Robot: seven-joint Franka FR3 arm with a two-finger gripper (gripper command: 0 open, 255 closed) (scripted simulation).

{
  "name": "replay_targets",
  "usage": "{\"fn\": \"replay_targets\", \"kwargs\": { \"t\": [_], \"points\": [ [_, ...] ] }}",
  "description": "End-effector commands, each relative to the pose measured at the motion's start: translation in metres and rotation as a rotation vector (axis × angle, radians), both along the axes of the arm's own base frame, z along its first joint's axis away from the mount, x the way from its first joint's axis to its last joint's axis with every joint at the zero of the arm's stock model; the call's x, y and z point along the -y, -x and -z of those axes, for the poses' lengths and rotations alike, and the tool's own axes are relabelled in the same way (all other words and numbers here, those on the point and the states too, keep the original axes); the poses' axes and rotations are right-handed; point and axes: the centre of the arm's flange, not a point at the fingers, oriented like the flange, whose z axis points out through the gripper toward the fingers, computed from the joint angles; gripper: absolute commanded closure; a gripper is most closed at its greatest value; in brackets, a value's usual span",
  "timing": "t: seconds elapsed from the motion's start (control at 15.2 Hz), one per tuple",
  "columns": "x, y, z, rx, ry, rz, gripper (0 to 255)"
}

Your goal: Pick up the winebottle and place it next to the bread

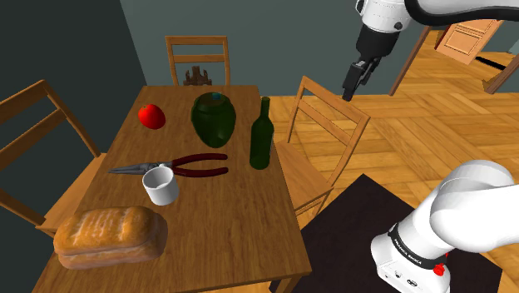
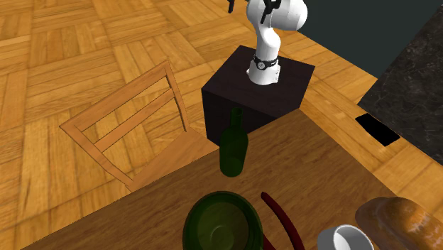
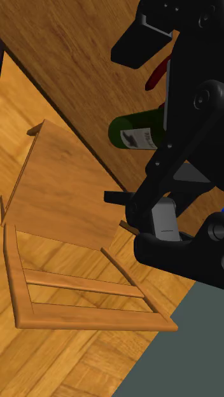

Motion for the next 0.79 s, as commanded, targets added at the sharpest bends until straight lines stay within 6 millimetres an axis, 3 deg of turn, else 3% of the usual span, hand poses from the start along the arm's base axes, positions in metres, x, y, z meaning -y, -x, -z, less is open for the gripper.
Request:
{"fn": "replay_targets", "kwargs": {
  "t": [0.0,0.73],
  "points": [
    [0.0,0.0,0.0,0.0,0.0,0.0,0],
    [-0.024,-0.125,0.057,0.001,-0.119,-0.044,0]
  ]
}}
